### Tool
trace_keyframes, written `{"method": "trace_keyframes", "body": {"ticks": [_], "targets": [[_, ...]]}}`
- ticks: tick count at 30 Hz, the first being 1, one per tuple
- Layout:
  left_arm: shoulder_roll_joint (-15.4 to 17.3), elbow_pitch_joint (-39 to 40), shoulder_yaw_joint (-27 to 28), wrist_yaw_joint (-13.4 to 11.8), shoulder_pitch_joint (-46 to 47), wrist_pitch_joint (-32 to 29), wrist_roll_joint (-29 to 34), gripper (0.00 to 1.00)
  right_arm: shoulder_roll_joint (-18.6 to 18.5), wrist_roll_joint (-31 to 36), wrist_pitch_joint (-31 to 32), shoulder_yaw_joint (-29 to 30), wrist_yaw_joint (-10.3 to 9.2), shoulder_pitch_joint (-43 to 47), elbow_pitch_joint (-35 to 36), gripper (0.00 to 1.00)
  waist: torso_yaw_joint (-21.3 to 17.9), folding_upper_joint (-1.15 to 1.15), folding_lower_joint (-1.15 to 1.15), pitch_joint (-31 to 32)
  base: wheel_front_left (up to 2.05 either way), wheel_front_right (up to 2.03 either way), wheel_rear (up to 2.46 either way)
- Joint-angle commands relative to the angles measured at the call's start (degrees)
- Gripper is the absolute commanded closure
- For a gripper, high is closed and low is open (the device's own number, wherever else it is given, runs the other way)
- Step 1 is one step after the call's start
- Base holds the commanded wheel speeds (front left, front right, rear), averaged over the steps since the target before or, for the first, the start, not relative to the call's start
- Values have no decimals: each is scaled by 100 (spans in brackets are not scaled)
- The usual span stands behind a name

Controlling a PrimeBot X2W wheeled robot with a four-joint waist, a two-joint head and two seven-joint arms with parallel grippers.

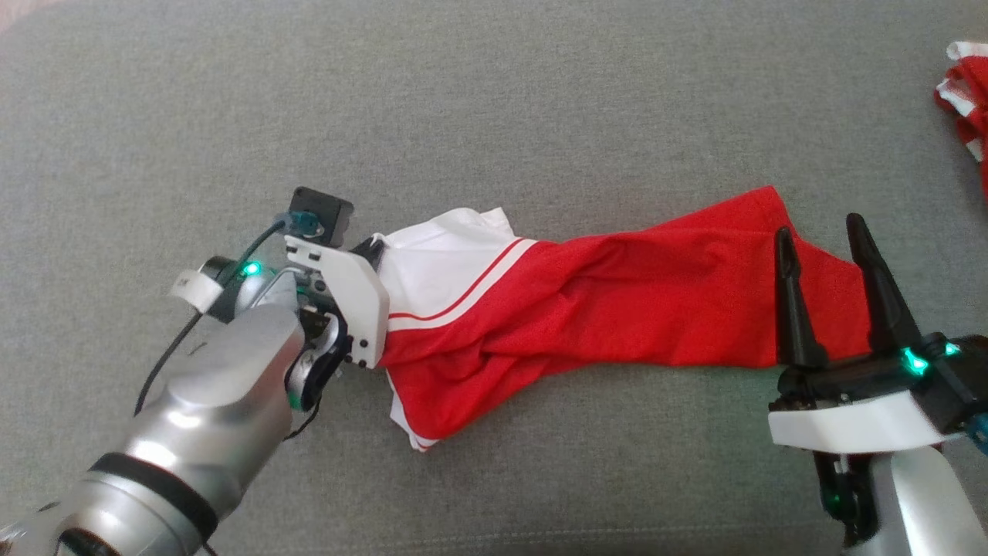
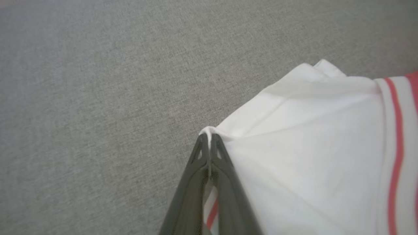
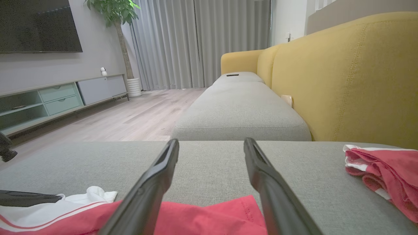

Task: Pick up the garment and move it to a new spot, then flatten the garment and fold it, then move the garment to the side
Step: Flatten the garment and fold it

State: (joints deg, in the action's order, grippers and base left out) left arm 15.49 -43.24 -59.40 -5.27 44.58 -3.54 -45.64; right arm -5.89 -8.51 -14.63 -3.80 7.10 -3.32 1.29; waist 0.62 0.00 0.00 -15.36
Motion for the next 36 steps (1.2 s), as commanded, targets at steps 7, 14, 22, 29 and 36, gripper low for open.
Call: {"method": "trace_keyframes", "body": {"ticks": [7,14,22,29,36], "targets": [[166,214,140,-216,269,751,249,100,28,13,-37,-85,39,-61,124,0,19,0,0,232,0,0,0],[661,1010,359,-417,302,1633,524,100,74,-139,-37,77,39,64,-692,0,-1,0,0,514,0,0,0],[1354,2309,455,-717,-154,1664,592,100,-123,-346,1381,800,39,-650,-2006,0,-39,0,0,651,0,0,0],[1555,2919,439,-916,-290,1513,607,100,-479,-323,2609,1163,39,-1352,-2607,0,-5,0,0,577,0,0,0],[1646,3252,403,-998,-234,1385,664,100,-669,-206,3257,1040,39,-2006,-3235,0,72,0,0,417,0,0,0]]}}
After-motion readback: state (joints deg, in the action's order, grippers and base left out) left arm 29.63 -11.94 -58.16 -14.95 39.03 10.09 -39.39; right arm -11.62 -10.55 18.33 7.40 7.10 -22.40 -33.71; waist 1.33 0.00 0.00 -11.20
